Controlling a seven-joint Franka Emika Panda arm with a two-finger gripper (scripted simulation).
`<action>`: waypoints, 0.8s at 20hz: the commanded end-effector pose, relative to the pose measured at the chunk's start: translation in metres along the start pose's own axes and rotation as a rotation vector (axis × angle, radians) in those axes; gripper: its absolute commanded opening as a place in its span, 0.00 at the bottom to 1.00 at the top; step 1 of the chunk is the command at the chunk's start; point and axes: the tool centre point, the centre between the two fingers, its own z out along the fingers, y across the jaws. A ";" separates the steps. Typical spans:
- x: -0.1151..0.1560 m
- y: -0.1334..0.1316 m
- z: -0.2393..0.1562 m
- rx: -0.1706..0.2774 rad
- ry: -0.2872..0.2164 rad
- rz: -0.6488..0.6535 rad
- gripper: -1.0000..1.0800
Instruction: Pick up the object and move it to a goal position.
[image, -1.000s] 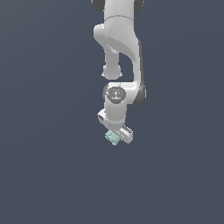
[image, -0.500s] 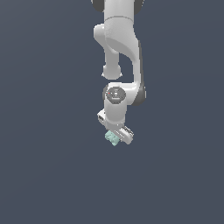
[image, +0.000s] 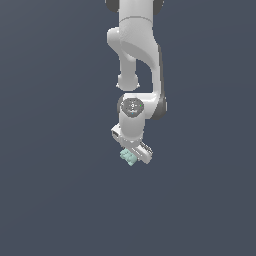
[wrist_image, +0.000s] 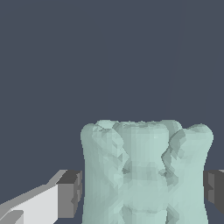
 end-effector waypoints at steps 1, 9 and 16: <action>-0.001 0.003 -0.005 0.000 0.000 0.000 0.00; -0.011 0.021 -0.039 -0.001 -0.002 0.001 0.00; -0.024 0.047 -0.090 -0.003 -0.004 0.002 0.00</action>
